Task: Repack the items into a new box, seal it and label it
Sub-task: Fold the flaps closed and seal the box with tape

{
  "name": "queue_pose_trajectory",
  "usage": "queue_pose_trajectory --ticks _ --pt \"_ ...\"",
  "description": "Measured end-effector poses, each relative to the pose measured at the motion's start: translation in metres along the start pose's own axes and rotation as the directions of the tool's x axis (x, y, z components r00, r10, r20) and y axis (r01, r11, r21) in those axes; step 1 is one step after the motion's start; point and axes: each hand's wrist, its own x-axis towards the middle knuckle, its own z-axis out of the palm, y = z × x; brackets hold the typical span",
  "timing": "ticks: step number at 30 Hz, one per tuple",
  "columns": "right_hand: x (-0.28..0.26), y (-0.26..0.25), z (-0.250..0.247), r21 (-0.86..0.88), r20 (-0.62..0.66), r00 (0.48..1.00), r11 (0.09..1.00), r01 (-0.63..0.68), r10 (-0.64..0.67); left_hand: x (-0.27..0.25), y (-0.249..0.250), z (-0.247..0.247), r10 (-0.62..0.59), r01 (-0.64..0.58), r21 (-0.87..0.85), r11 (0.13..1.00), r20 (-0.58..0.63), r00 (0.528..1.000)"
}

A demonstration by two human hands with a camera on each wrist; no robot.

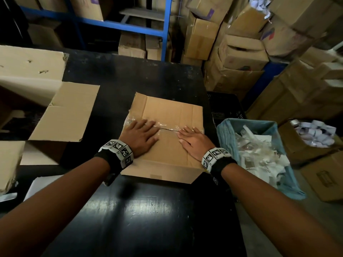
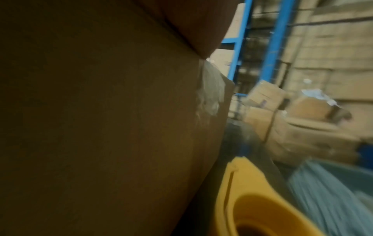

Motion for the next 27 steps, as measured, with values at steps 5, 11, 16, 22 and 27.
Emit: queue_pose_trajectory --ticks 5,11,16,22,27 --pt "-0.004 0.000 0.004 0.150 -0.275 0.951 0.983 -0.103 0.142 -0.006 -0.031 0.003 -0.269 0.259 -0.196 0.946 -0.029 0.963" --pt "-0.002 -0.010 -0.005 0.397 -0.050 0.851 0.792 -0.464 0.523 -0.006 -0.029 -0.005 -0.399 0.326 -0.561 0.761 -0.008 0.917" --pt "-0.007 -0.015 -0.011 0.544 0.072 0.766 0.619 -0.567 0.639 -0.005 -0.027 -0.006 -0.428 0.349 -0.550 0.759 -0.017 0.904" --pt "-0.012 -0.021 -0.019 0.563 0.077 0.671 0.523 -0.639 0.737 -0.008 -0.029 -0.005 -0.520 0.435 -0.590 0.680 0.029 0.854" --pt "-0.009 -0.021 -0.015 0.492 -0.028 0.648 0.574 -0.654 0.762 -0.010 -0.025 -0.011 -0.639 0.516 -0.664 0.541 0.074 0.765"
